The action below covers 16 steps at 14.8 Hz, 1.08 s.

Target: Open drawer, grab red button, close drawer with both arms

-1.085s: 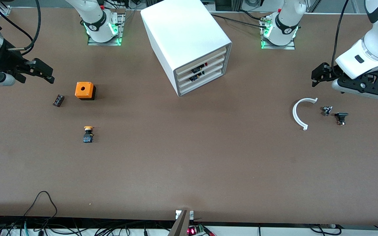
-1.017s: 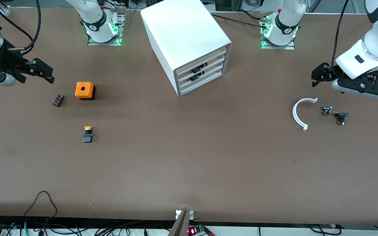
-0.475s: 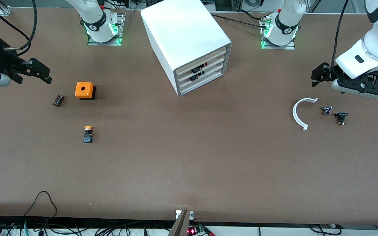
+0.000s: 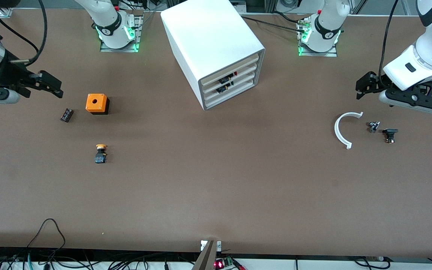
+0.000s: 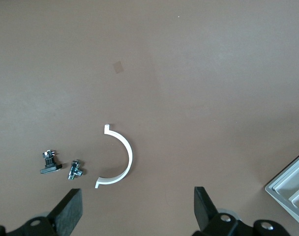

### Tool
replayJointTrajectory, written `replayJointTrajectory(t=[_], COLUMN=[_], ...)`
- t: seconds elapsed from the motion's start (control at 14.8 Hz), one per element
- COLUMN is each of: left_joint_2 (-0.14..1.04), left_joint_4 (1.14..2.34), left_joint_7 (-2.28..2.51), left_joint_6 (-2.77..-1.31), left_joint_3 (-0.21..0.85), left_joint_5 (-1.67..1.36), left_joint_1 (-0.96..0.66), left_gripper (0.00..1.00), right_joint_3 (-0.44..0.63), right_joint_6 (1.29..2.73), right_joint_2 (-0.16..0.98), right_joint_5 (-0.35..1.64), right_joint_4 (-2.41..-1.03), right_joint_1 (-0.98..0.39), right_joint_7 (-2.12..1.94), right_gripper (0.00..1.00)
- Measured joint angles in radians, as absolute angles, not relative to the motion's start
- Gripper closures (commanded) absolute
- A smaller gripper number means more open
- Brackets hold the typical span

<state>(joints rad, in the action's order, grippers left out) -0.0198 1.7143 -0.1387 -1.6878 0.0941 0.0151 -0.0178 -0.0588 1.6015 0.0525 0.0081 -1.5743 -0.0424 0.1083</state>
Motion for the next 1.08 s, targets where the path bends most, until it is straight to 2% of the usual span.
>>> replayJointTrajectory(t=[0.68,1.08], left_joint_2=[-0.017,0.038], left_joint_4=[1.714,1.716], left_joint_7=[-0.143,-0.179], left_joint_6=[-1.659,-1.513], left_joint_3=[0.097,0.098], left_joint_5=[-0.026,-0.184], left_joint_1=[-0.020,-0.024], left_gripper=[0.00,0.00], right_joint_3=[-0.065,-0.067], right_joint_6=[1.618,1.632], right_joint_2=[0.181,0.224], right_joint_5=[0.008,0.008], right_joint_4=[-1.573,-1.555], right_joint_1=[-0.093,-0.189], right_joint_7=[0.177,0.464], right_gripper=[0.01,0.01])
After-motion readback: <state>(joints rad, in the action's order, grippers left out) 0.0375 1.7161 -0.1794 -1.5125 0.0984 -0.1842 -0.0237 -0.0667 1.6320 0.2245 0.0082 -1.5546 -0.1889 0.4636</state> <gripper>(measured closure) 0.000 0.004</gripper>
